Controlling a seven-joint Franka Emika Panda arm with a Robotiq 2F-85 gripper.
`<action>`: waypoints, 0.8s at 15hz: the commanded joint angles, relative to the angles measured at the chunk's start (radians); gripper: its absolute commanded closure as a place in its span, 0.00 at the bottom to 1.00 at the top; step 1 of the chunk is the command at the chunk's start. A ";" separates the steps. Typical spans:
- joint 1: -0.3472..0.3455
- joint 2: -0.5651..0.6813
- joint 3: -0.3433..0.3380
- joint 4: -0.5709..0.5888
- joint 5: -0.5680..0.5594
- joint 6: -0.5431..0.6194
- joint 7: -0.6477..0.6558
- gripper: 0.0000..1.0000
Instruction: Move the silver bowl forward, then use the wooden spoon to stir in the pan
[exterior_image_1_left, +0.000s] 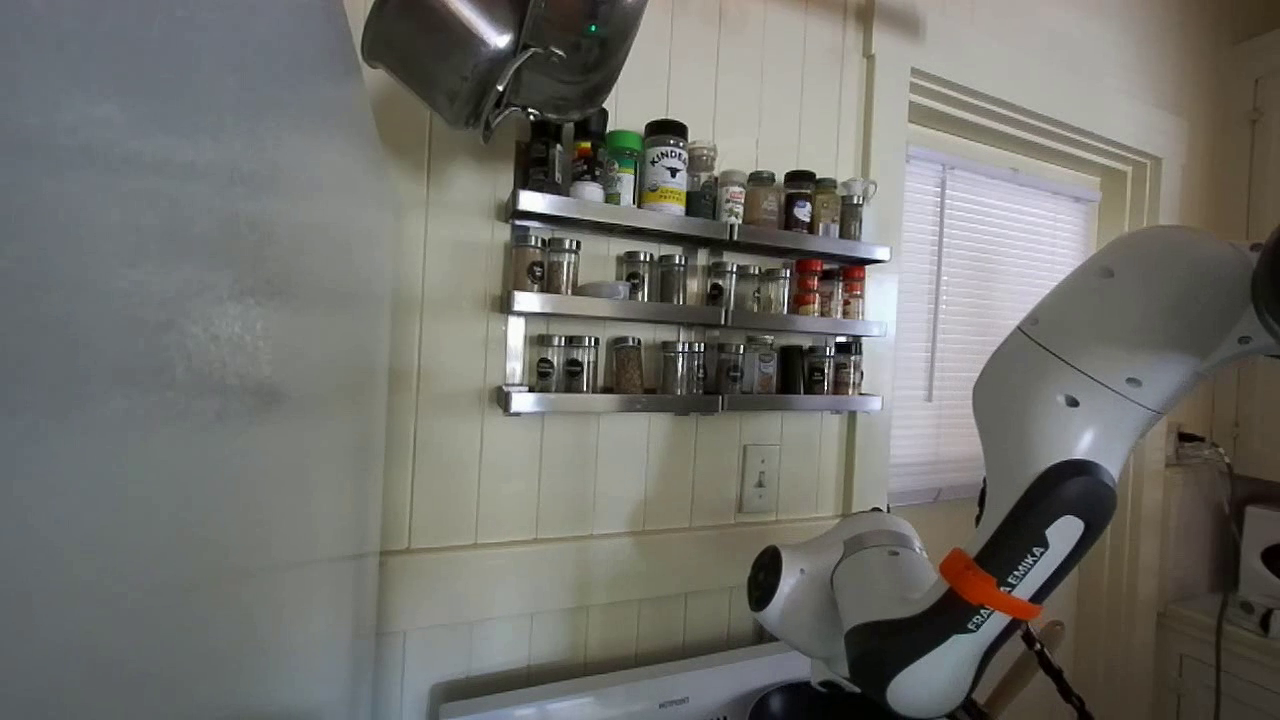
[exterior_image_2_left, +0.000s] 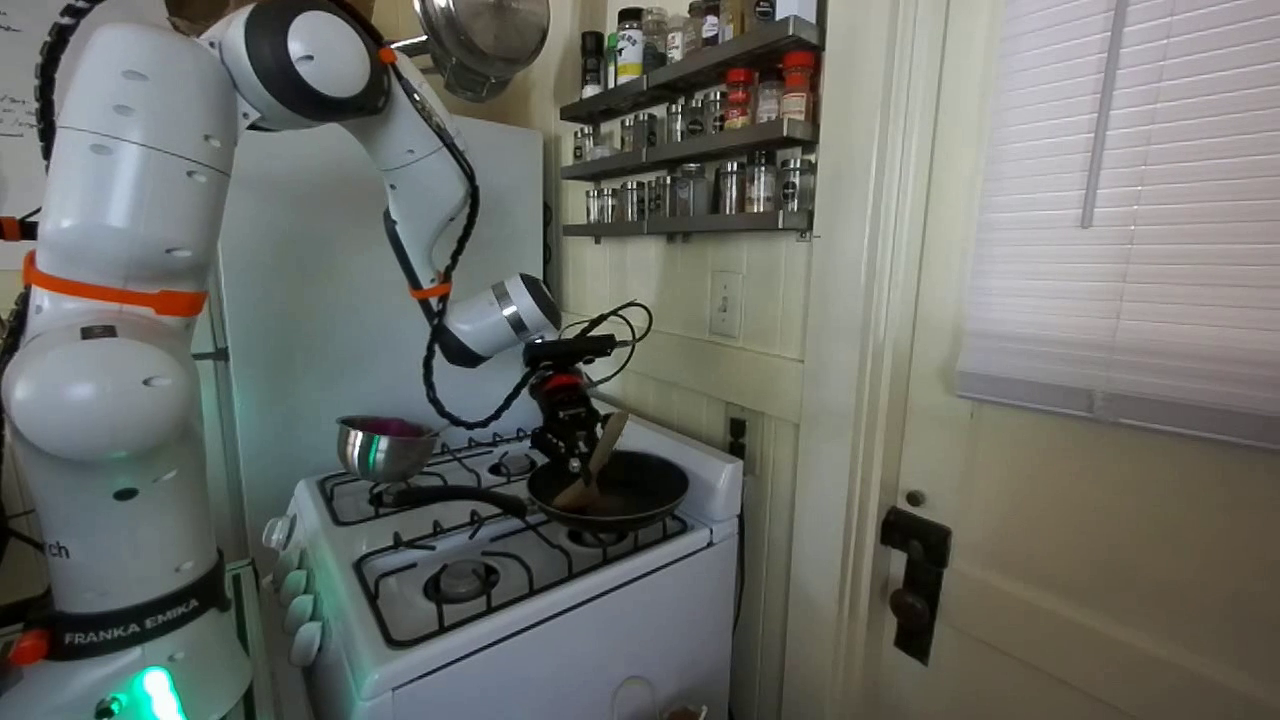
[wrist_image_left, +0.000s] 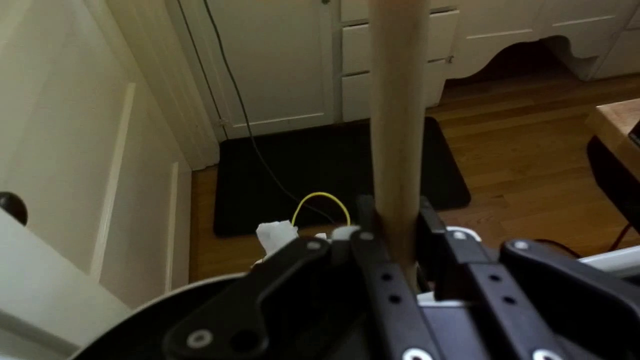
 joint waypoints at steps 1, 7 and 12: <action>-0.023 -0.022 -0.027 -0.020 0.034 -0.011 0.057 0.95; -0.012 0.026 -0.041 0.059 0.039 -0.077 0.146 0.95; -0.004 0.085 -0.041 0.153 0.043 -0.166 0.142 0.95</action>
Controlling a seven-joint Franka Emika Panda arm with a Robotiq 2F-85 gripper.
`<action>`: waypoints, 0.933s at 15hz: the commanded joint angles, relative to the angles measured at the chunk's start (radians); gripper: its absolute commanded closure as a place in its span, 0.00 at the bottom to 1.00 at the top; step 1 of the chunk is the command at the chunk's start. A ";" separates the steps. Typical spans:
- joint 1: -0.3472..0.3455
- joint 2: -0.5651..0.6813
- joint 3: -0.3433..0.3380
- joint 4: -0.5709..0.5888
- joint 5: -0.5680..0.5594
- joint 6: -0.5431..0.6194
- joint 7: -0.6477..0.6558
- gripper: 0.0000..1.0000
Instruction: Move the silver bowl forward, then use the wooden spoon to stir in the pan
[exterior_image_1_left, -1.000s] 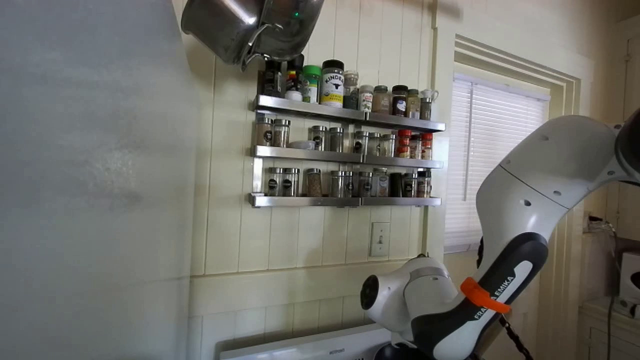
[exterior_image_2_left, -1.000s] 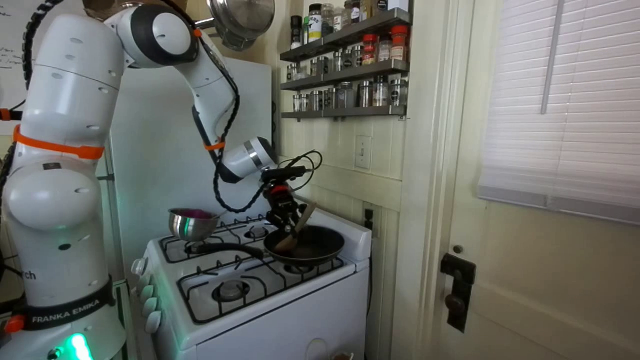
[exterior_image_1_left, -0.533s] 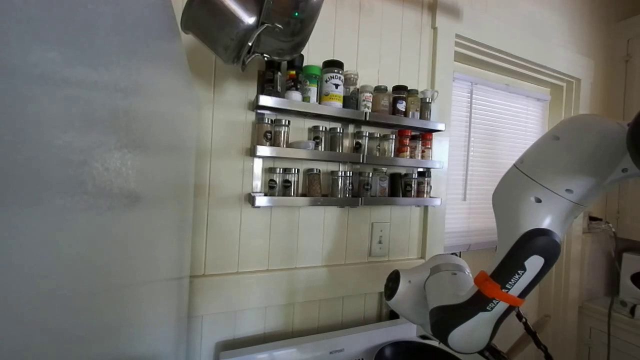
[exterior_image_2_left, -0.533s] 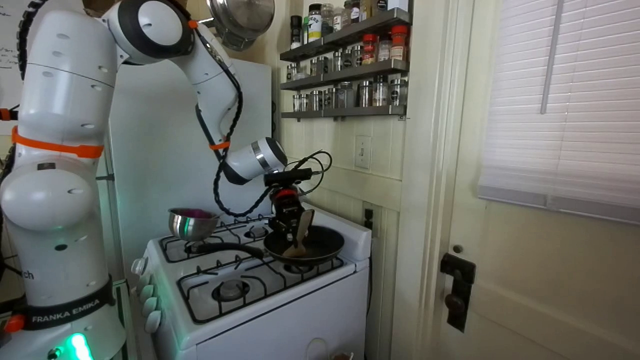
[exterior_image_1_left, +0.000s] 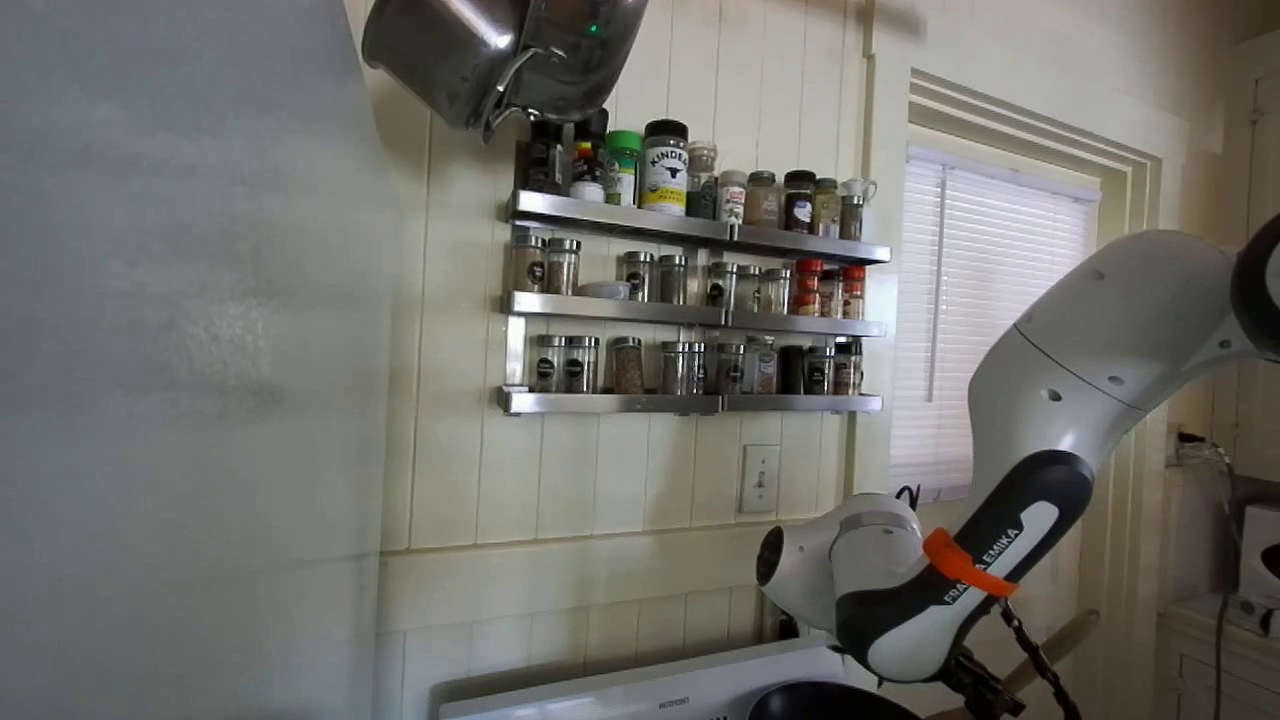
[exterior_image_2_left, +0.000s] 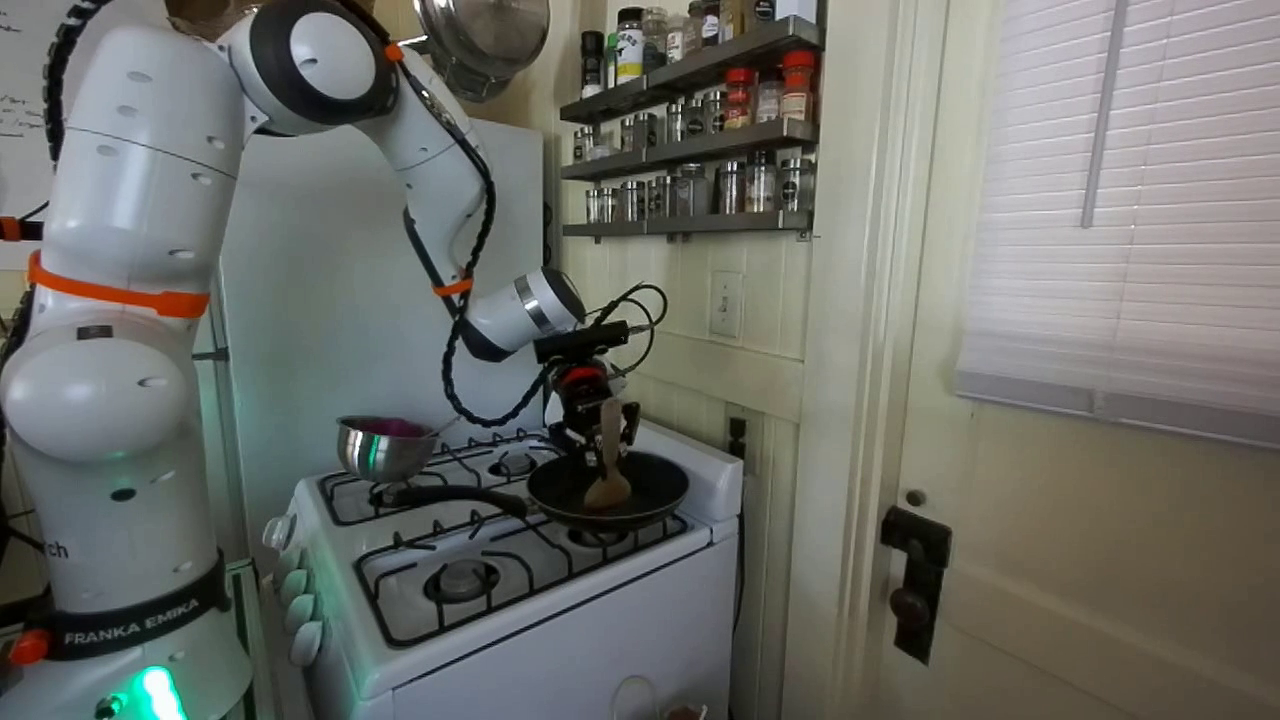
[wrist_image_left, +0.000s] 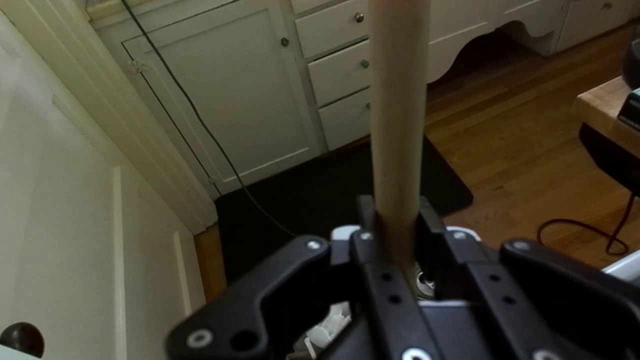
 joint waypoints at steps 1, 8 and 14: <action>0.012 0.073 0.001 0.091 0.022 -0.084 -0.001 0.95; 0.021 0.173 0.013 0.222 0.020 -0.123 -0.036 0.95; 0.060 0.222 0.039 0.339 0.004 -0.138 -0.081 0.95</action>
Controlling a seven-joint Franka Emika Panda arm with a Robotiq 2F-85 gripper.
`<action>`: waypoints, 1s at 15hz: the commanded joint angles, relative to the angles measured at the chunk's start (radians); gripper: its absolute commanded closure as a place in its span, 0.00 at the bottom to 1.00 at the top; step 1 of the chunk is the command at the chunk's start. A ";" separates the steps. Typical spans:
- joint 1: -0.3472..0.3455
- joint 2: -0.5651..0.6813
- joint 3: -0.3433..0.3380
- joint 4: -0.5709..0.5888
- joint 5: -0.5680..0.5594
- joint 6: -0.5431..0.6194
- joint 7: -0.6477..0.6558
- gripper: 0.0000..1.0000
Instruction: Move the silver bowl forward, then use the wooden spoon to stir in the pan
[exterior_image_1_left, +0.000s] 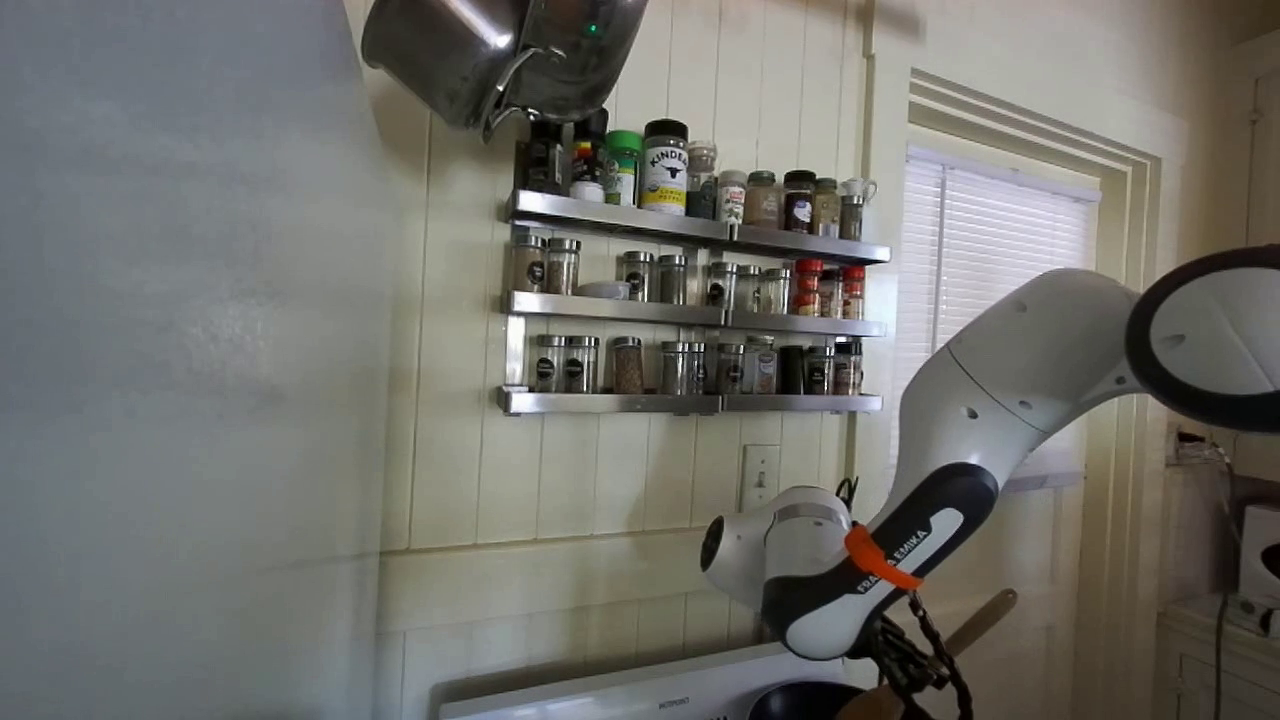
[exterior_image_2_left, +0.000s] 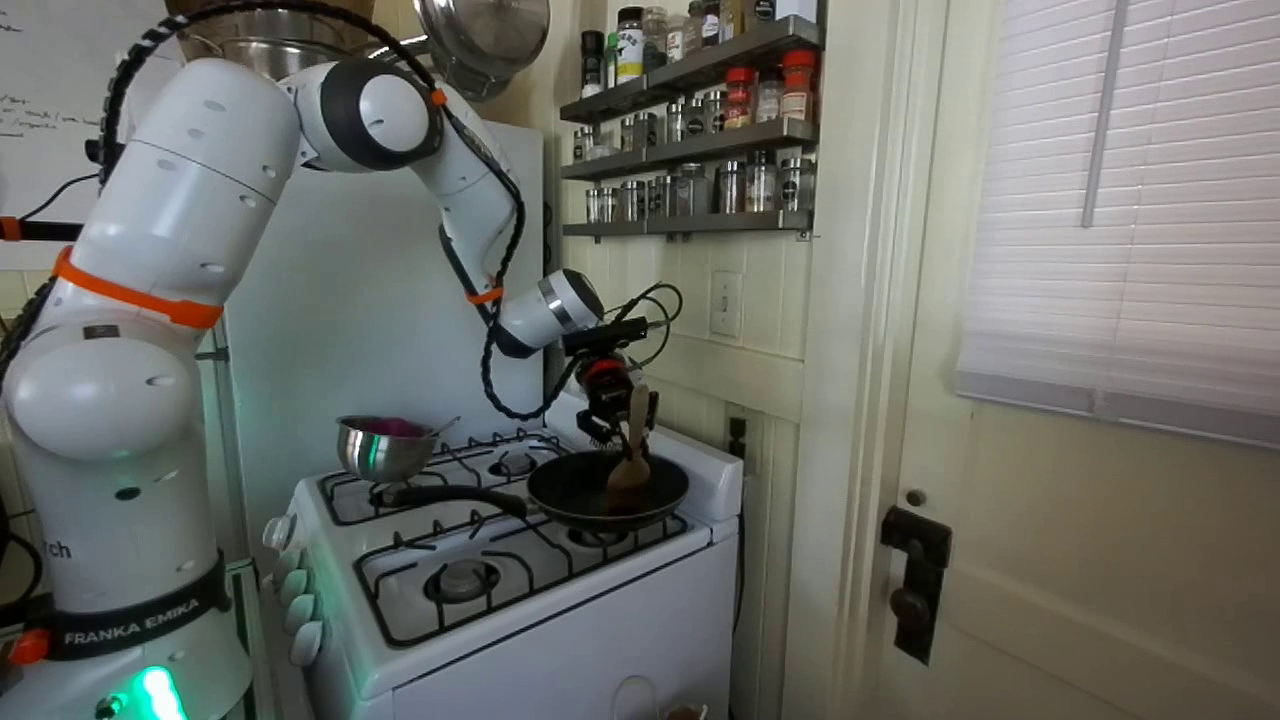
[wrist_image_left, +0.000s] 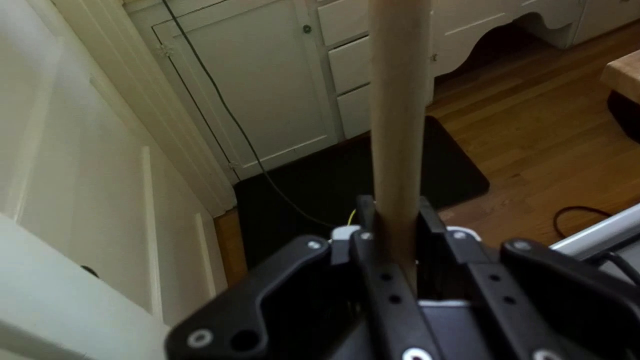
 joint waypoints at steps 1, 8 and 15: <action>0.032 0.056 0.016 0.093 0.000 -0.057 -0.053 0.95; 0.063 0.059 0.064 0.077 -0.025 0.005 -0.180 0.95; 0.053 0.008 0.081 -0.056 -0.019 0.023 -0.210 0.95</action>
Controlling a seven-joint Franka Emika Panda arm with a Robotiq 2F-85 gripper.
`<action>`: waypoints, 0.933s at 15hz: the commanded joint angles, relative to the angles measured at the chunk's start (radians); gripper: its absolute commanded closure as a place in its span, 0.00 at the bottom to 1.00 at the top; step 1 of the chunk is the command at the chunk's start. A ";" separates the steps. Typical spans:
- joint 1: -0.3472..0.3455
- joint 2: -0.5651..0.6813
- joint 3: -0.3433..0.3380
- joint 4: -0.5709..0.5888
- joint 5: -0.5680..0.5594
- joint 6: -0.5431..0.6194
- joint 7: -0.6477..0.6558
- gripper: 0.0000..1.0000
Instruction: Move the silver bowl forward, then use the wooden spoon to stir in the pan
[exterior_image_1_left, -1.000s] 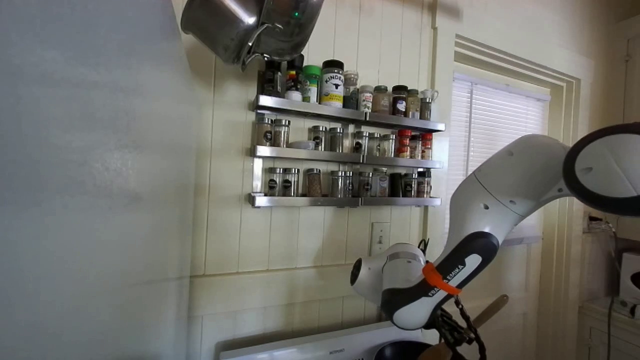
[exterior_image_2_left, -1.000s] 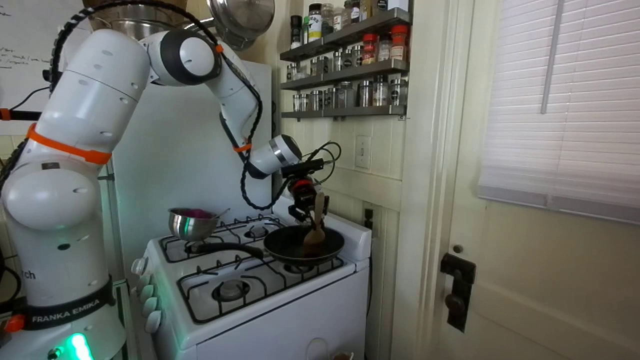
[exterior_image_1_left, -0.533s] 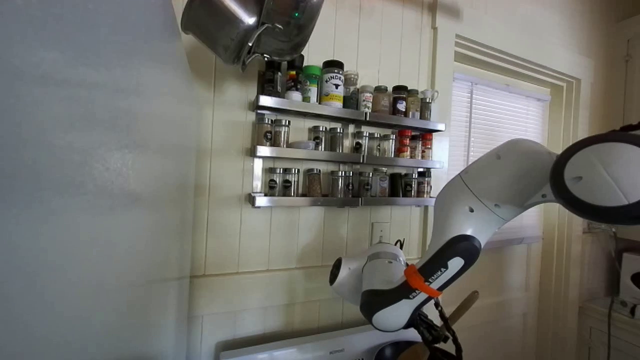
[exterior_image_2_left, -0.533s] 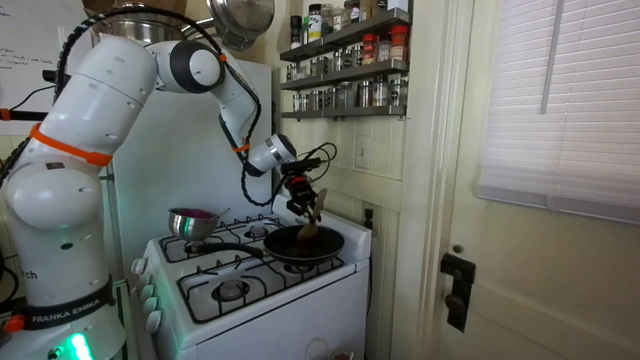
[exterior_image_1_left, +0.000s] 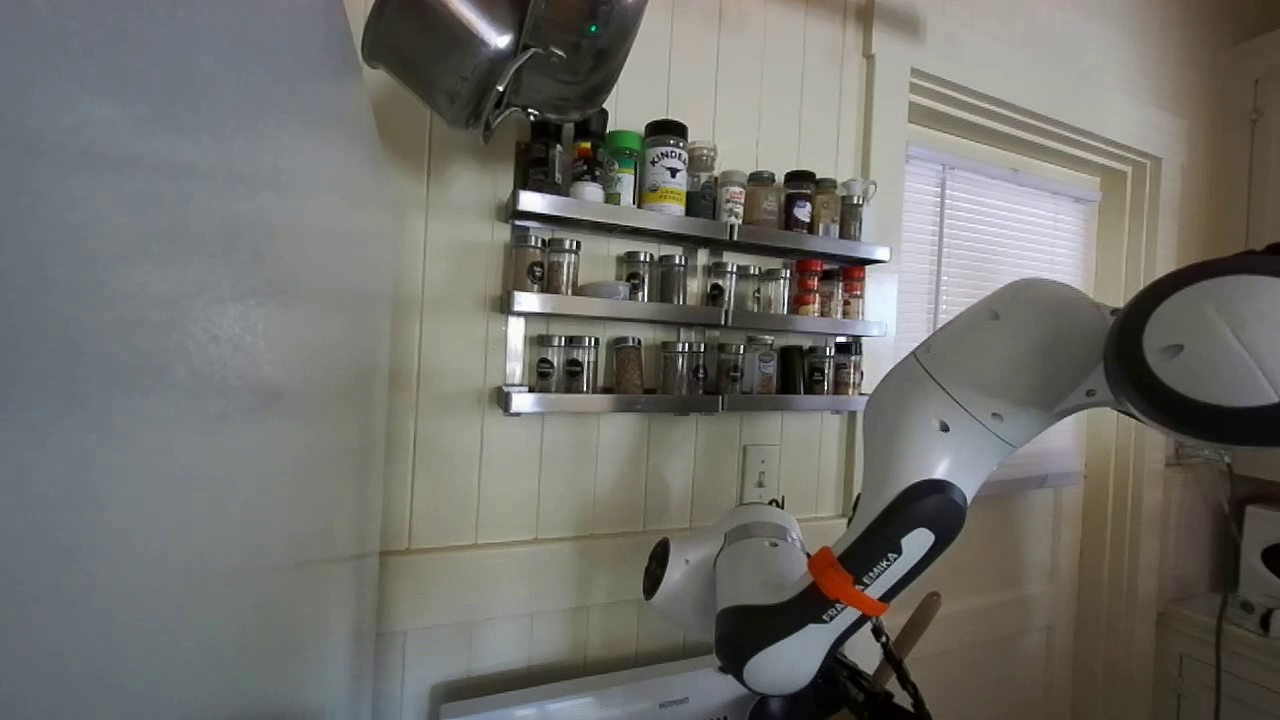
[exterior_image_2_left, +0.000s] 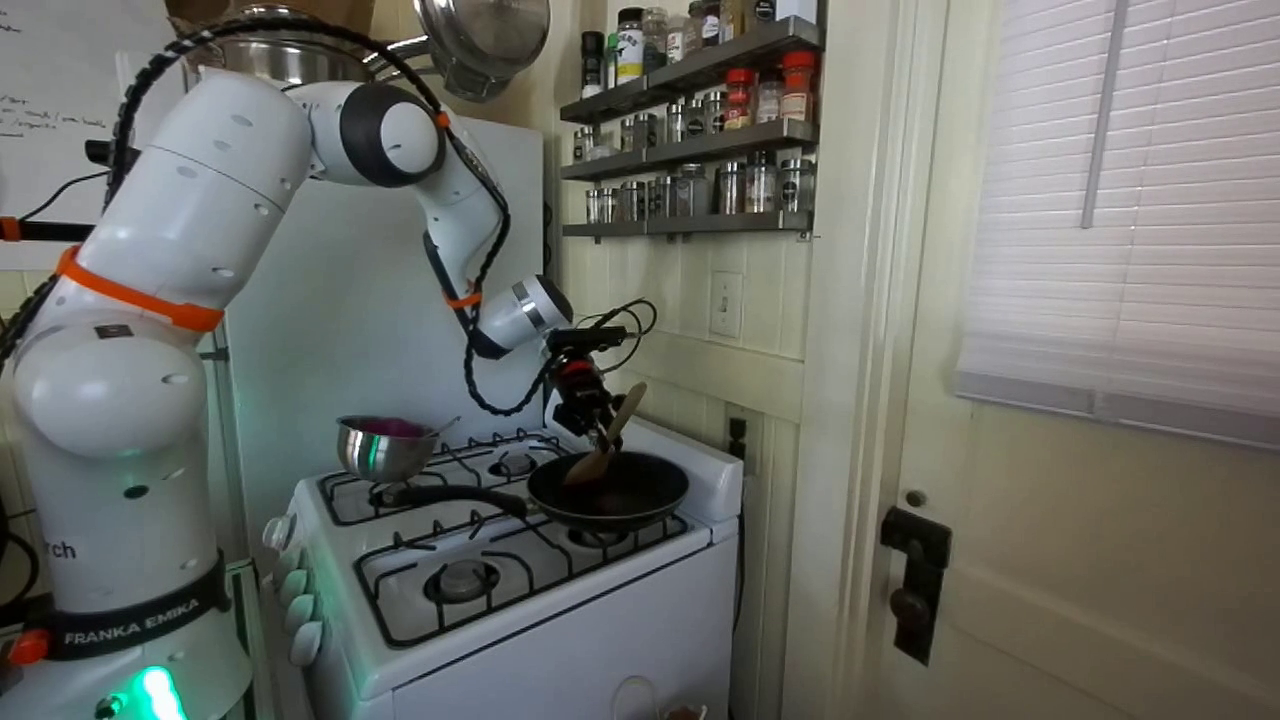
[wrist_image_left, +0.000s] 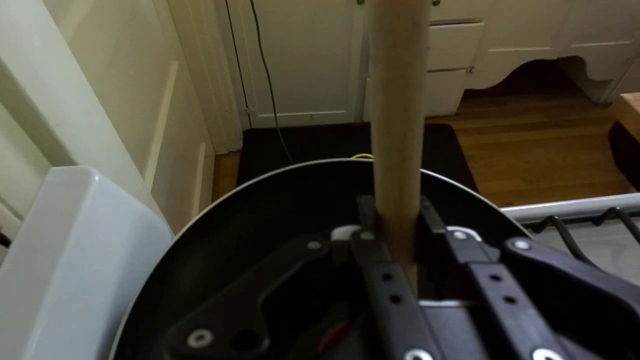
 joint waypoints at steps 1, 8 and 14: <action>-0.022 -0.052 -0.002 -0.110 0.002 0.032 -0.011 0.95; -0.089 -0.159 -0.030 -0.270 0.039 0.031 0.010 0.95; -0.123 -0.177 -0.072 -0.288 0.064 -0.001 0.074 0.95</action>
